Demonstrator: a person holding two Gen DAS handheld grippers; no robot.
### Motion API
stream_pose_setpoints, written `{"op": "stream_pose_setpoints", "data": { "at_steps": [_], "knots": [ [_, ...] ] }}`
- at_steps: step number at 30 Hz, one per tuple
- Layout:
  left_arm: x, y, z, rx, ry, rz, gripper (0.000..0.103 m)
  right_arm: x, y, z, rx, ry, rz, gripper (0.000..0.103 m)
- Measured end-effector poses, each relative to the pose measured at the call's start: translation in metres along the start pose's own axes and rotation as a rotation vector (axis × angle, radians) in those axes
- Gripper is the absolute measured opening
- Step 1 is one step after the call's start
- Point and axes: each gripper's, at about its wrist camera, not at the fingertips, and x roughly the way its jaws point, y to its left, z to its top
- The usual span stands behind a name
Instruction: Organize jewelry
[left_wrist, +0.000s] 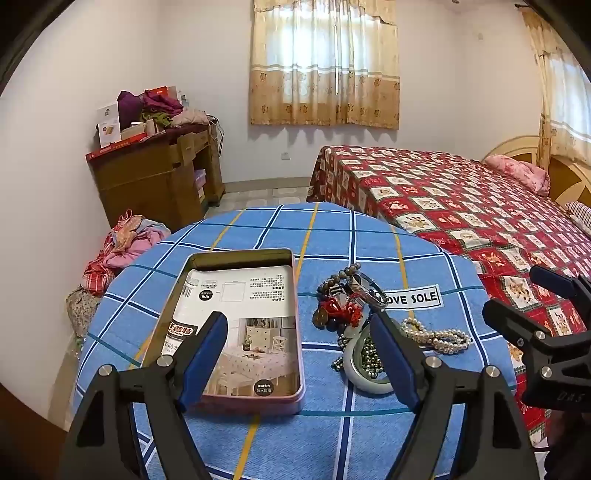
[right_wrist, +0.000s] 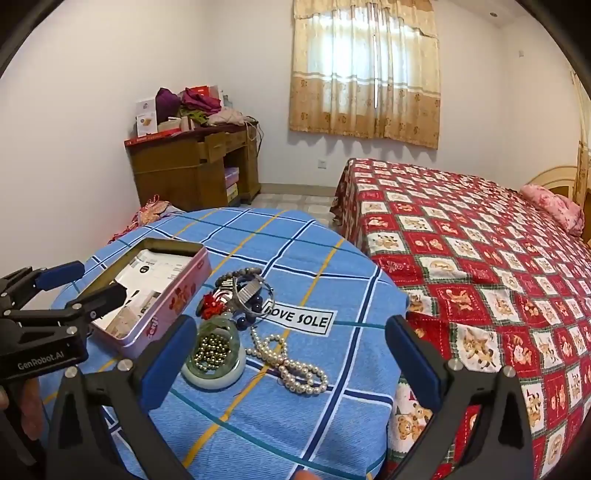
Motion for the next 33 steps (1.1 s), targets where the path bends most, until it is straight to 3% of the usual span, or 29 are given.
{"op": "stream_pose_setpoints", "data": {
  "at_steps": [33],
  "knots": [
    [0.0033, 0.0054, 0.0010, -0.011, 0.009, 0.008, 0.080, 0.0014, 0.0063, -0.0013, -0.005, 0.012, 0.005, 0.103]
  ]
}}
